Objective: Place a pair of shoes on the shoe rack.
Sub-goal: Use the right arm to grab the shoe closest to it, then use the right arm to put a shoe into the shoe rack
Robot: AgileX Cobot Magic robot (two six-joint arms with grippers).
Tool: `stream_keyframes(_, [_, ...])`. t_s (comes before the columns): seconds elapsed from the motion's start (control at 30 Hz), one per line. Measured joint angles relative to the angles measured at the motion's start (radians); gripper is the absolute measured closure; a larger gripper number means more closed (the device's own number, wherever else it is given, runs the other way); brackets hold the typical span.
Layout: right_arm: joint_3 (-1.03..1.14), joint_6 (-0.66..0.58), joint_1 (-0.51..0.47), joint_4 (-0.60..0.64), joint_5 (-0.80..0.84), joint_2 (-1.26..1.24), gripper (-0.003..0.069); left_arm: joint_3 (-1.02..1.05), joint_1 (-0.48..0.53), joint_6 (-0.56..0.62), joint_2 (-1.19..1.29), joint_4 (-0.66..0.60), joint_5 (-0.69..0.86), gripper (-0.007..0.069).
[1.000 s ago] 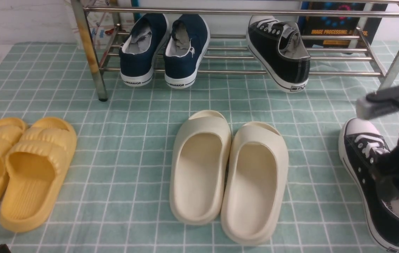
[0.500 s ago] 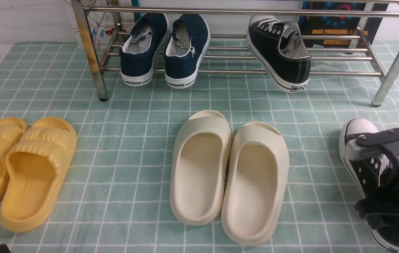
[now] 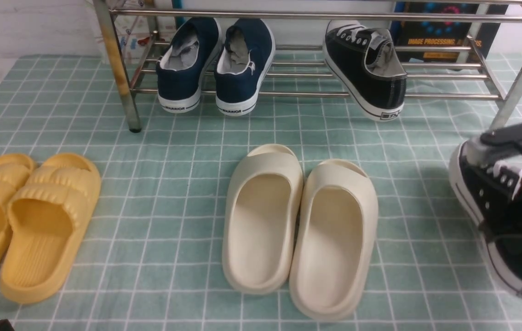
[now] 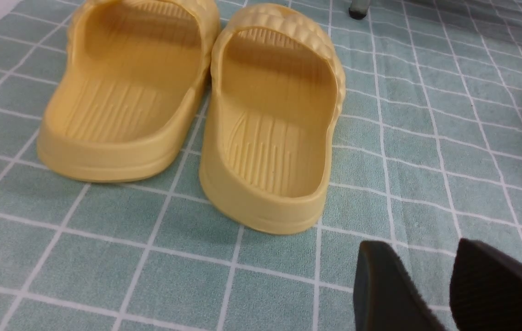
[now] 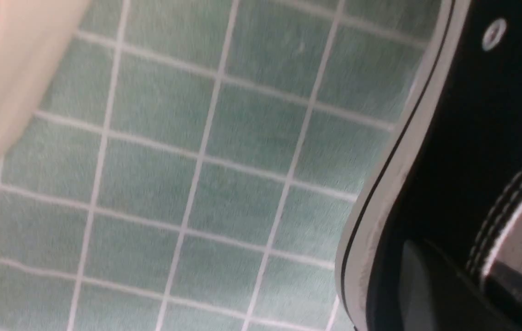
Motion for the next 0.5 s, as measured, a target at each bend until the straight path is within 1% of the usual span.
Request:
stream_keyframes(0.03, [-0.007, -0.002, 0.000, -0.002, 0.001, 0.002, 0.0642, 0.000, 0.000, 0.000, 0.000, 0.000, 0.000, 0.0386])
stream_keyframes(0.23, [-0.219, -0.047, 0.000, -0.021, 0.040, 0.108, 0.0642, 0.000, 0.000, 0.000, 0.000, 0.000, 0.000, 0.0386])
stream_keyframes(0.27, [-0.219, -0.047, 0.000, -0.021, 0.043, 0.112, 0.0642, 0.000, 0.000, 0.000, 0.000, 0.000, 0.000, 0.0386])
stream_keyframes(0.33, [-0.296, -0.068, 0.000, -0.021, 0.071, 0.175, 0.0642, 0.000, 0.000, 0.000, 0.000, 0.000, 0.000, 0.0386])
stream_keyframes(0.5, [-0.422, -0.071, 0.000, -0.047, 0.100, 0.279, 0.0642, 0.000, 0.000, 0.000, 0.000, 0.000, 0.000, 0.0386])
